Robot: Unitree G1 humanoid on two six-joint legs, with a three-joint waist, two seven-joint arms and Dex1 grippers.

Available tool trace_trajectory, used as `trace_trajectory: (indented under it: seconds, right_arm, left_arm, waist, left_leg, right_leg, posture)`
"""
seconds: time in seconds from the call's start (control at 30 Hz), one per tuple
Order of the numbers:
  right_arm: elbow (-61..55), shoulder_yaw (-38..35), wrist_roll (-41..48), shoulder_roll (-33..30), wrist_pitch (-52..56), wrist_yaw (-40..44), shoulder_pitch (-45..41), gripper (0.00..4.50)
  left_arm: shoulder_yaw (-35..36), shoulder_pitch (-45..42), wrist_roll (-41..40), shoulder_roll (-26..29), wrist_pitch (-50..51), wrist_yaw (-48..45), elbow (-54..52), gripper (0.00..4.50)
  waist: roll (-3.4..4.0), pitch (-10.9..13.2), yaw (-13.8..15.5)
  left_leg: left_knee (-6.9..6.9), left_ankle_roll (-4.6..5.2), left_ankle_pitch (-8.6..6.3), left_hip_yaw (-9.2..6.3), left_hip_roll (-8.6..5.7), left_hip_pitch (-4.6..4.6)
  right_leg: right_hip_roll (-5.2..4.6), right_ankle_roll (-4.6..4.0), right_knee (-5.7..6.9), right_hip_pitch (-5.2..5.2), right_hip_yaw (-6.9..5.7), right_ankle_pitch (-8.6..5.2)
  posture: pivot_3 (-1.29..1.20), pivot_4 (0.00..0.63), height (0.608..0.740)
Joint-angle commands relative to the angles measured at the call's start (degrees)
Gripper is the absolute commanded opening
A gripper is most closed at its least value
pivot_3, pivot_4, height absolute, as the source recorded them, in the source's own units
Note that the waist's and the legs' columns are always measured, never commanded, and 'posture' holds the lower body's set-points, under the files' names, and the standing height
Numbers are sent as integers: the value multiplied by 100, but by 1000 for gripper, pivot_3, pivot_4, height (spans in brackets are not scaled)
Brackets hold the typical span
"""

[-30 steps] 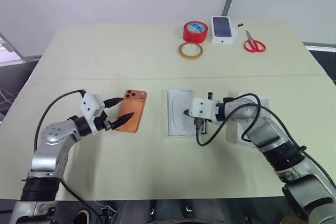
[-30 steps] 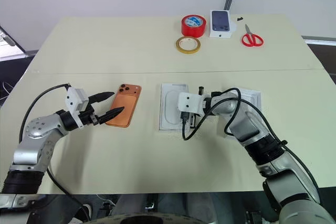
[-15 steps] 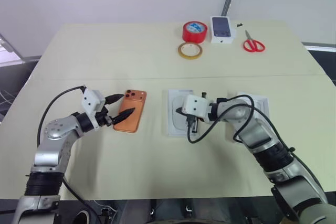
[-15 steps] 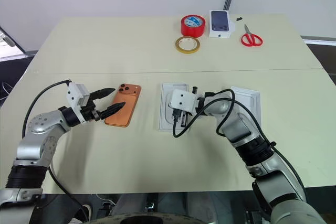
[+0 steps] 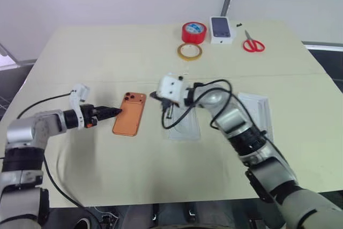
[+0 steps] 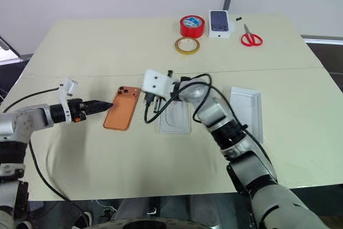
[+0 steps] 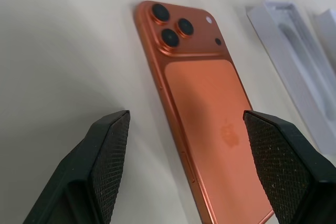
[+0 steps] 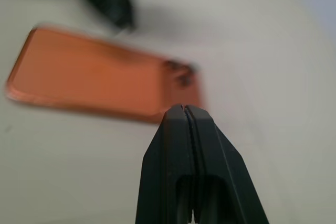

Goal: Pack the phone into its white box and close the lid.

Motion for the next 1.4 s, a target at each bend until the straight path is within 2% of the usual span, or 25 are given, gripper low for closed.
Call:
trace_trajectory:
  seconds: [0.03, 0.23, 0.37, 0.73, 1.0, 1.23, 1.4]
  right_arm:
    - [400, 302, -306, 172, -227, 69, -308, 45]
    - [756, 747, -739, 216, -62, 441, -487, 45]
    - [1051, 704, -744, 481, -33, 309, -500, 45]
    - [1422, 711, -904, 897, -1, 170, -486, 45]
    - [1414, 639, -990, 791, -114, 167, -470, 45]
    - [1511, 586, -1043, 823, -251, 94, -481, 45]
    - [1596, 546, -1060, 801, -318, 44, -516, 45]
  left_arm:
    - [-230, -173, 38, 106, 384, -333, 207, 3625]
    - [-555, -112, 298, 94, 414, -456, 230, 3625]
    - [-470, -197, 117, -73, 887, -473, 354, 3625]
    - [-998, -415, 235, -473, 1465, -518, 230, 3625]
    - [-279, -938, -165, -1018, 2295, -199, 298, 3625]
    - [-349, -1056, -20, -929, 2171, -110, 260, 3625]
    - [153, -1147, -159, -922, 2182, 45, 555, 3625]
  waist:
    - [-1, 0, -1]
    - [1, -3, -28]
    - [1, -7, -27]
    - [29, -74, -23]
    - [35, -89, 78]
    - [24, -91, 34]
    - [21, -90, -19]
  left_leg:
    - [4, -9, 5, 0, -1, -2]
    - [4, -21, 11, 0, -1, 0]
    - [4, -22, 12, 0, -1, 2]
    - [3, -21, 11, 0, -2, 10]
    - [5, 7, -5, -3, -9, 17]
    - [1, -25, 13, -3, -9, 11]
    - [1, -26, 14, -4, -8, 10]
  right_leg:
    - [-1, 0, 0, 0, 0, 0]
    - [-1, 0, 4, -3, 1, 0]
    - [-3, 0, 6, -1, 1, 0]
    - [-3, 0, 8, 7, 1, 0]
    - [-9, 0, 7, 20, 1, 0]
    - [-7, 0, 8, 6, 2, 0]
    - [-8, 0, 8, 5, 2, 0]
  posture:
    - [0, 150, 740]
    - [0, 150, 740]
    - [0, 150, 740]
    - [0, 150, 740]
    - [0, 150, 740]
    - [0, 150, 740]
    - [0, 150, 740]
